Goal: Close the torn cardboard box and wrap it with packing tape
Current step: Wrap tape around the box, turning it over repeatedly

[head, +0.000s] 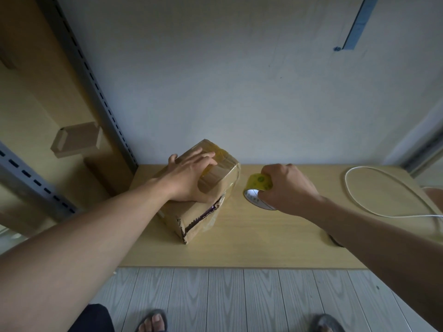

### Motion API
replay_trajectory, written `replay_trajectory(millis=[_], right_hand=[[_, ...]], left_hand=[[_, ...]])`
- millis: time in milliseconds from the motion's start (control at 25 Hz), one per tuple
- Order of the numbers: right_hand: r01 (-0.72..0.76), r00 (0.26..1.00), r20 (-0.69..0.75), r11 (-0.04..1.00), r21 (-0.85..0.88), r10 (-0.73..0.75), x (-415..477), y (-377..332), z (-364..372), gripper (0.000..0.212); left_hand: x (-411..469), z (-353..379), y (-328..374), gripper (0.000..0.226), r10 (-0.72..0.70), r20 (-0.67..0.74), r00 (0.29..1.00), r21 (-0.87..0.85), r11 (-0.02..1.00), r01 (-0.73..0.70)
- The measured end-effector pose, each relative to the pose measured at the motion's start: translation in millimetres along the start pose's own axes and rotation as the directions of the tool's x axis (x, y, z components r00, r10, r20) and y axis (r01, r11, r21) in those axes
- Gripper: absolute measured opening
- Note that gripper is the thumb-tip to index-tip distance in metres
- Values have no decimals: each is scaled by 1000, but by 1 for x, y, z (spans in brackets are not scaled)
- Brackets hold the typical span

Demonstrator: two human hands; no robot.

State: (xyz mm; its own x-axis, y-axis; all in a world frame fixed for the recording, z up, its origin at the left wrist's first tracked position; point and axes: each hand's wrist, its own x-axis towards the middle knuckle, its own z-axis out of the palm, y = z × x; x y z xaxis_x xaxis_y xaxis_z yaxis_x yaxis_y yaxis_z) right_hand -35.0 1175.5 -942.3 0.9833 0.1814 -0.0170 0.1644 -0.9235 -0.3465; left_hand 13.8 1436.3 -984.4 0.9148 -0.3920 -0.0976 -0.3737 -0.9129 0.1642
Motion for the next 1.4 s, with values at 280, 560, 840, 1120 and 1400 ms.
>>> replay_trajectory(millis=[280, 560, 840, 1120, 1400], right_hand=[[-10, 1000, -1, 1000, -8, 10, 2, -1, 6, 19], [68, 997, 33, 997, -24, -67, -13, 13, 36, 47], [17, 992, 125, 998, -56, -10, 1, 21, 69, 35], [19, 998, 56, 995, 100, -24, 6, 20, 68, 18], [62, 976, -219, 952, 298, 5, 4, 26, 38, 18]], left_hand=[[-10, 8, -7, 123, -73, -11, 997, -26, 997, 73], [-6, 9, -6, 114, -48, 112, 993, 95, 995, 37], [-9, 12, 6, 126, -348, 162, 924, 35, 937, 347], [-14, 1, 3, 117, -381, 258, 888, -172, 886, 430], [-32, 5, 5, 112, -148, 447, 882, -656, 617, 436]])
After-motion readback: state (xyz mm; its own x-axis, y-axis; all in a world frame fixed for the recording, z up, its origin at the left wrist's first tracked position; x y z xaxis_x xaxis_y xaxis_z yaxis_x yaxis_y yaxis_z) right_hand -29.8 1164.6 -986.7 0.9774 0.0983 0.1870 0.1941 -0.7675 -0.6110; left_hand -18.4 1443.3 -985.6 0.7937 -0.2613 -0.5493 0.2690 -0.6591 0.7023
